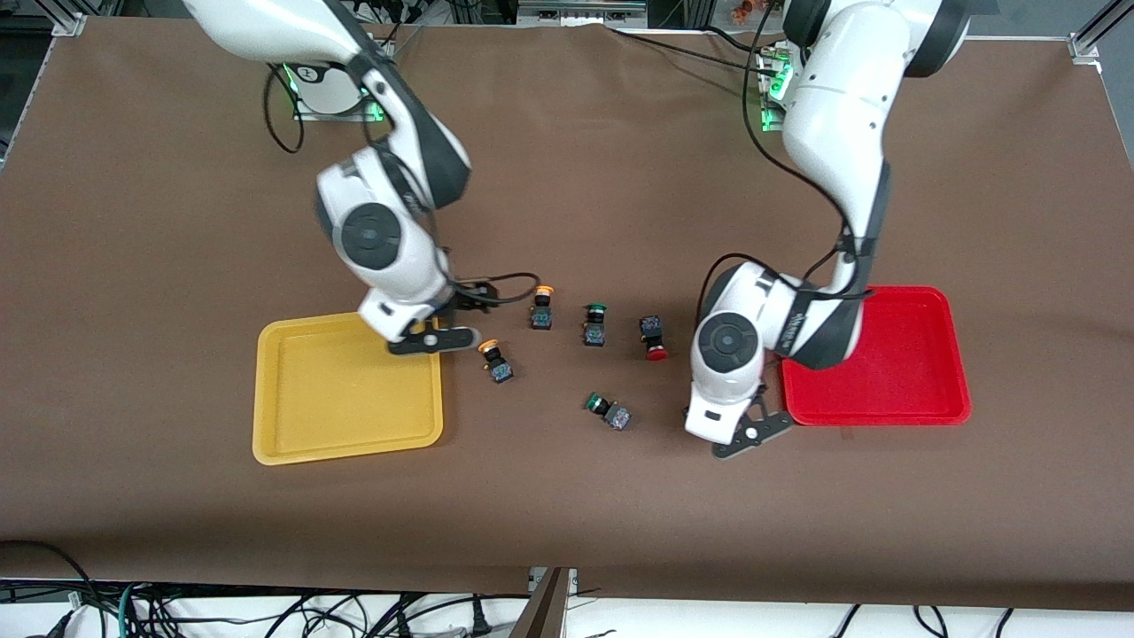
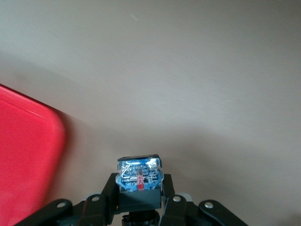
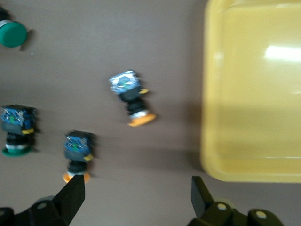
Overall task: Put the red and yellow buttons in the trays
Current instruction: 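Lower the red button into the red tray while the right gripper grasps orange button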
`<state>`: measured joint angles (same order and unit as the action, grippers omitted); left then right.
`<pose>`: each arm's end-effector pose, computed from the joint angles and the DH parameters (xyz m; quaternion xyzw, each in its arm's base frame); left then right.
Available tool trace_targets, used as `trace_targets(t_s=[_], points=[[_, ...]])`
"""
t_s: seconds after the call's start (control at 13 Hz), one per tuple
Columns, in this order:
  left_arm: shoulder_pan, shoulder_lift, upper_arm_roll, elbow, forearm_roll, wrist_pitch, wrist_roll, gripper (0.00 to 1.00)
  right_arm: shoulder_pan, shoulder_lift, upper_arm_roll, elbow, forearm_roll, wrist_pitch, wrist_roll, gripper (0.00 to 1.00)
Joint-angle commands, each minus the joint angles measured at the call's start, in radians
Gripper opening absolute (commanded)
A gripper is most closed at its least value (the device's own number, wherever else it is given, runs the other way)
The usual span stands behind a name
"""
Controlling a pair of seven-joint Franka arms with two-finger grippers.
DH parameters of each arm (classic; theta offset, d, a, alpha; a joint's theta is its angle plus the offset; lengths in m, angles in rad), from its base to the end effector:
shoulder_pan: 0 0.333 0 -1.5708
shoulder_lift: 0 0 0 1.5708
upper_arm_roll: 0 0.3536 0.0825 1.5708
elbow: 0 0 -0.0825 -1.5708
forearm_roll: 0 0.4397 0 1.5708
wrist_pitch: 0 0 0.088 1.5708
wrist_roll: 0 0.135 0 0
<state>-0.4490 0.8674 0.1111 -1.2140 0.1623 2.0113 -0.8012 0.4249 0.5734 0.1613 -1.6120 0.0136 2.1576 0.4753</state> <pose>0.7768 -0.2825 0.2201 -0.9775 -0.1741 -0.0344 0.1144 0.6338 0.4059 0.2666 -0.9980 -0.0393 0.0340 0.0373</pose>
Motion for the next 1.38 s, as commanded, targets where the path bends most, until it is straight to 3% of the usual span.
trace_targets(t_s=[0.0,0.31,0.54,0.62,0.69,0.77,0.92,1.15,1.23,1.31], points=[[0.087,-0.097,-0.002,-0.030,0.029,-0.155,0.324,0.00,0.073,0.087,-0.005,0.024,0.009,0.109,0.147,0.99],[0.214,-0.105,-0.005,-0.093,0.020,-0.187,0.649,0.00,0.133,0.140,-0.006,0.024,0.003,0.153,0.236,0.99],[0.303,-0.100,-0.040,-0.210,-0.027,-0.041,0.772,0.00,0.158,0.178,-0.009,0.018,-0.001,0.212,0.265,0.94],[0.312,-0.103,-0.042,-0.257,-0.029,0.019,0.778,0.09,0.166,0.187,-0.009,0.018,-0.004,0.232,0.285,0.91],[0.313,-0.103,-0.042,-0.287,-0.030,0.065,0.778,0.41,0.175,0.197,-0.009,0.018,-0.004,0.243,0.299,0.86],[0.314,-0.105,-0.042,-0.289,-0.030,0.070,0.778,0.99,0.182,0.201,-0.012,0.018,-0.004,0.246,0.304,0.78],[0.313,-0.146,-0.044,-0.289,-0.030,0.049,0.778,1.00,0.180,0.201,-0.012,0.018,-0.006,0.243,0.304,0.51],[0.302,-0.249,-0.097,-0.271,-0.078,-0.090,0.767,1.00,0.172,0.189,-0.014,0.018,-0.007,0.216,0.284,0.09],[0.300,-0.275,-0.115,-0.271,-0.130,-0.114,0.763,1.00,0.169,0.171,-0.023,0.023,-0.009,0.181,0.273,0.00],[0.302,-0.283,-0.148,-0.272,-0.194,-0.123,0.749,1.00,0.169,0.151,-0.047,0.026,-0.010,0.141,0.247,0.00]])
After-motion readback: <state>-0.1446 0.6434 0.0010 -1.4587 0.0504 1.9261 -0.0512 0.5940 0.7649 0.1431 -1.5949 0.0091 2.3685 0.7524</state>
